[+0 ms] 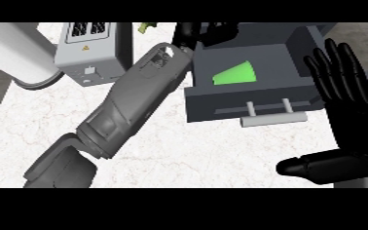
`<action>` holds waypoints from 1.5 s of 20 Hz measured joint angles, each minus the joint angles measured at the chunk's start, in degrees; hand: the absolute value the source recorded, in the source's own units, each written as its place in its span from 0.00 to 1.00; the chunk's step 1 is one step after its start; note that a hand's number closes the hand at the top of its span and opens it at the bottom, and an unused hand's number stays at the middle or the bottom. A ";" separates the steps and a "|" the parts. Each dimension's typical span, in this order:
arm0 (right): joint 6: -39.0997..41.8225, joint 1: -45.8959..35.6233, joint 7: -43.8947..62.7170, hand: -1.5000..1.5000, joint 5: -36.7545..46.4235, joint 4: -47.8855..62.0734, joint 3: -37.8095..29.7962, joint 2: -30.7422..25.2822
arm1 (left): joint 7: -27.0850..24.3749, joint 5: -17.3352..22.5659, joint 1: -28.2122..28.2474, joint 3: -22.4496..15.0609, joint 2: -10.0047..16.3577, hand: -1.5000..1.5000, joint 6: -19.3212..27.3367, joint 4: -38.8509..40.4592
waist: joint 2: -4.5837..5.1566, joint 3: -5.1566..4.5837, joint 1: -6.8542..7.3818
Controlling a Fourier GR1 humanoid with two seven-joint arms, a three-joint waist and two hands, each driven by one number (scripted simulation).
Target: Pick up the cup, place it into the drawer and close the drawer
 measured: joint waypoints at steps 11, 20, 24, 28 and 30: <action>0.76 -1.32 -0.24 0.00 -1.68 0.35 0.60 0.56 | 0.76 3.34 -0.29 -7.52 0.00 0.00 3.51 0.62 | 0.32 0.01 -1.34; 2.12 -0.47 1.42 0.00 -6.98 -0.38 -1.41 -0.01 | -5.31 10.79 0.11 -4.95 0.00 0.00 1.14 -4.29 | -0.28 -0.05 0.68; 3.68 0.73 1.88 1.00 -8.96 -1.43 -2.69 -1.41 | -5.88 11.93 1.43 -2.18 0.24 0.00 -1.19 -6.43 | -0.86 -0.07 3.00; 7.16 3.18 2.29 1.00 -9.75 -3.57 -3.25 -4.32 | -4.90 12.44 3.56 0.09 2.80 0.00 -1.41 -10.40 | -1.33 -0.09 4.43; 8.71 3.59 2.35 1.00 -8.06 -4.29 -3.09 -6.22 | -4.79 12.67 5.89 0.63 3.81 0.00 -1.19 -13.33 | -1.55 -0.11 5.22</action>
